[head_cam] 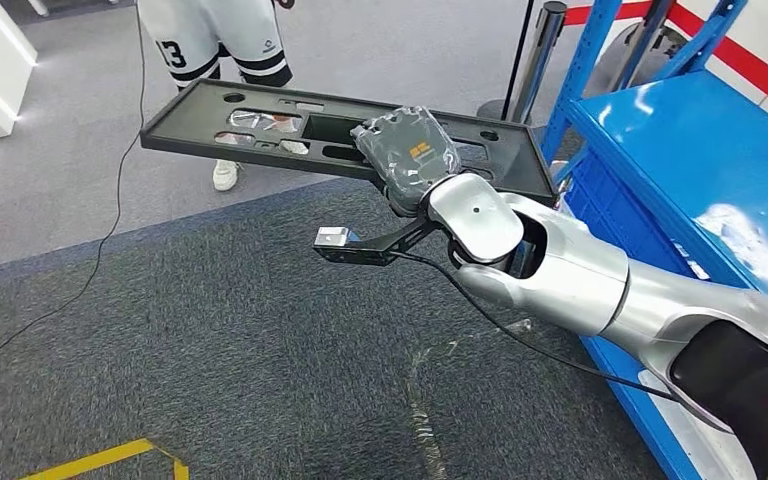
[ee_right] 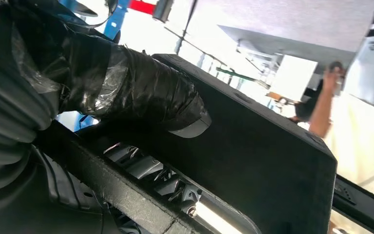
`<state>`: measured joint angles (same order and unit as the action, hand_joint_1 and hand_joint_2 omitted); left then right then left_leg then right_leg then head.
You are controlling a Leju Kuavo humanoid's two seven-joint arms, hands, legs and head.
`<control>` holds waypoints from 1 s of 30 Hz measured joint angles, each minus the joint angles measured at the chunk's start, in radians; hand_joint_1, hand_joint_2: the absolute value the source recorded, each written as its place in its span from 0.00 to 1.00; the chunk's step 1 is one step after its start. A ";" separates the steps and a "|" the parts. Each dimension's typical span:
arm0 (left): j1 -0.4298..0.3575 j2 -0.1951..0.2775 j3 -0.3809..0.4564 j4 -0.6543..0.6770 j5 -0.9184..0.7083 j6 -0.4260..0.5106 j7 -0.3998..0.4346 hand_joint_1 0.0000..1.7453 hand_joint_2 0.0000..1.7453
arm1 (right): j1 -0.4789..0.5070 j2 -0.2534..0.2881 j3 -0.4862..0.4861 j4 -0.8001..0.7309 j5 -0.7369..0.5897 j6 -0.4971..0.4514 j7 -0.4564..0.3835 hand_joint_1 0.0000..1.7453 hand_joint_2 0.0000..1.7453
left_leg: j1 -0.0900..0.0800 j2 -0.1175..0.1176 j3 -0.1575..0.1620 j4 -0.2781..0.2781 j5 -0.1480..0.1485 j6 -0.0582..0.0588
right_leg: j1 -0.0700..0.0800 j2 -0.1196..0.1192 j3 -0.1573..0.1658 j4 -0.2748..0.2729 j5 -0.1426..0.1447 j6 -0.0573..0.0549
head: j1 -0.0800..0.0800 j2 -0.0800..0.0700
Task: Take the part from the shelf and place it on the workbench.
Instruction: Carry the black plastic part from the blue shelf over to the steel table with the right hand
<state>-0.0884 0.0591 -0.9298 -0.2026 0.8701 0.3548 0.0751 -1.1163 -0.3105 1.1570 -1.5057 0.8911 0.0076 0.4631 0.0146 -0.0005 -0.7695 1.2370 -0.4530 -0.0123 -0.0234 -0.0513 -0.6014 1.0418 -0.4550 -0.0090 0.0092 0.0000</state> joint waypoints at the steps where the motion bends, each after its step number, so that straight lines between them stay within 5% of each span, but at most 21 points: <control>1: 0.000 0.000 0.000 0.000 0.000 0.001 -0.001 0.00 1.00 | 0.000 0.000 0.000 0.000 0.000 0.000 0.000 1.00 1.00 | -0.005 0.020 0.027 -0.051 0.014 0.006 | 0.001 -0.008 0.003 -0.001 -0.002 0.001 | 0.000 0.000; 3: -0.002 0.000 -0.002 0.000 -0.001 0.006 -0.008 0.00 1.00 | -0.001 -0.002 0.000 0.000 0.000 0.000 0.002 1.00 1.00 | -0.019 0.045 0.084 -0.158 0.041 0.023 | 0.009 -0.038 0.012 -0.006 -0.008 0.010 | 0.000 0.000; 4: -0.001 -0.001 -0.004 0.000 0.001 0.013 -0.010 0.00 1.00 | -0.001 -0.005 -0.001 0.000 0.000 0.001 0.003 1.00 1.00 | -0.023 0.042 0.115 -0.214 0.054 0.037 | 0.012 -0.026 -0.002 0.034 -0.036 0.017 | 0.002 0.000; 7: -0.002 -0.003 -0.006 0.000 0.015 0.033 -0.006 0.00 1.00 | 0.011 -0.012 -0.001 -0.001 -0.003 0.006 0.003 1.00 1.00 | -0.016 -0.034 0.130 -0.232 0.058 0.058 | 0.012 0.051 -0.101 0.236 -0.126 0.030 | 0.010 0.000; 8: -0.003 -0.003 -0.007 0.000 0.021 0.037 -0.005 0.00 1.00 | 0.018 -0.012 -0.001 -0.001 -0.004 0.008 0.003 1.00 1.00 | -0.016 -0.048 0.131 -0.230 0.056 0.059 | 0.012 0.053 -0.118 0.254 -0.118 0.031 | 0.010 0.000; 10: -0.004 -0.003 -0.006 0.000 0.033 0.050 -0.002 0.00 1.00 | 0.025 -0.012 -0.001 -0.001 -0.005 0.011 0.003 1.00 1.00 | -0.013 -0.079 0.131 -0.220 0.050 0.054 | 0.006 0.060 -0.100 0.182 -0.053 0.034 | 0.010 0.000; 12: -0.002 -0.003 -0.006 0.000 0.034 0.071 0.000 0.00 1.00 | 0.025 -0.012 -0.001 -0.001 -0.005 0.012 0.003 1.00 1.00 | -0.011 -0.106 0.124 -0.201 0.039 0.044 | -0.006 0.103 -0.054 0.067 0.001 0.038 | 0.009 0.000; 14: -0.002 -0.003 -0.006 0.000 0.027 0.091 -0.003 0.00 1.00 | 0.026 -0.012 -0.001 -0.001 -0.005 0.012 0.003 1.00 1.00 | -0.008 -0.128 0.112 -0.189 0.035 0.035 | -0.010 0.133 -0.032 0.022 0.005 0.038 | 0.008 0.000; 16: 0.000 -0.002 -0.006 0.000 0.017 0.107 -0.003 0.00 1.00 | 0.028 -0.011 -0.001 -0.001 -0.005 0.013 0.004 1.00 1.00 | -0.004 -0.152 0.105 -0.191 0.037 0.026 | -0.007 0.113 -0.025 0.017 0.002 0.026 | 0.010 0.000; 18: 0.004 -0.004 -0.007 0.000 0.009 0.116 0.016 0.00 1.00 | 0.027 -0.010 -0.001 -0.001 -0.005 0.013 0.005 1.00 1.00 | -0.006 -0.120 0.093 -0.168 0.025 0.015 | -0.008 0.085 -0.013 0.009 0.001 0.013 | 0.005 0.000; 21: -0.001 -0.005 -0.012 0.000 0.005 0.117 0.070 0.00 1.00 | 0.022 -0.008 -0.002 -0.001 -0.004 0.014 0.007 1.00 1.00 | -0.007 -0.021 0.016 -0.013 -0.040 0.002 | -0.003 0.046 0.003 0.003 -0.005 0.001 | -0.006 0.000; 23: -0.004 -0.005 -0.018 0.000 0.001 0.110 0.089 0.00 1.00 | 0.023 -0.006 -0.002 0.000 -0.003 0.014 0.007 1.00 1.00 | -0.004 -0.006 -0.032 0.067 -0.056 0.001 | 0.001 0.018 0.009 0.003 -0.011 -0.002 | -0.006 0.000; 25: -0.004 -0.004 -0.024 0.000 -0.002 0.101 0.100 0.00 1.00 | 0.023 -0.003 -0.002 0.000 -0.003 0.014 0.006 1.00 1.00 | -0.007 0.002 -0.009 0.011 -0.008 0.010 | 0.004 -0.010 0.018 0.003 -0.019 -0.002 | -0.006 0.000; 27: -0.004 -0.003 -0.026 0.000 -0.002 0.097 0.107 0.00 1.00 | 0.021 0.000 -0.002 0.000 -0.003 0.014 0.006 1.00 1.00 | -0.021 0.042 0.061 -0.121 0.047 0.027 | 0.010 -0.036 0.029 0.002 -0.028 0.001 | -0.006 0.000; 29: -0.006 -0.001 -0.028 0.000 0.001 0.092 0.109 0.00 1.00 | 0.019 0.002 -0.002 0.001 -0.003 0.014 0.006 1.00 1.00 | -0.037 0.071 0.098 -0.193 0.060 0.043 | 0.015 -0.060 0.038 -0.002 -0.035 0.008 | -0.006 0.000; 30: -0.006 0.000 -0.028 0.000 0.006 0.087 0.110 0.00 1.00 | 0.019 0.003 -0.002 0.001 -0.003 0.014 0.006 1.00 1.00 | -0.041 0.068 0.101 -0.199 0.056 0.047 | 0.017 -0.072 0.041 -0.006 -0.038 0.013 | -0.005 0.000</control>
<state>-0.0945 0.0588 -0.9579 -0.2028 0.8761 0.4417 0.1853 -1.0970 -0.3079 1.1555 -1.5047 0.8877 0.0217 0.4688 -0.0265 0.0674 -0.6689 1.0382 -0.3968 0.0342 -0.0066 -0.1238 -0.5601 1.0359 -0.4927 0.0036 0.0038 -0.0001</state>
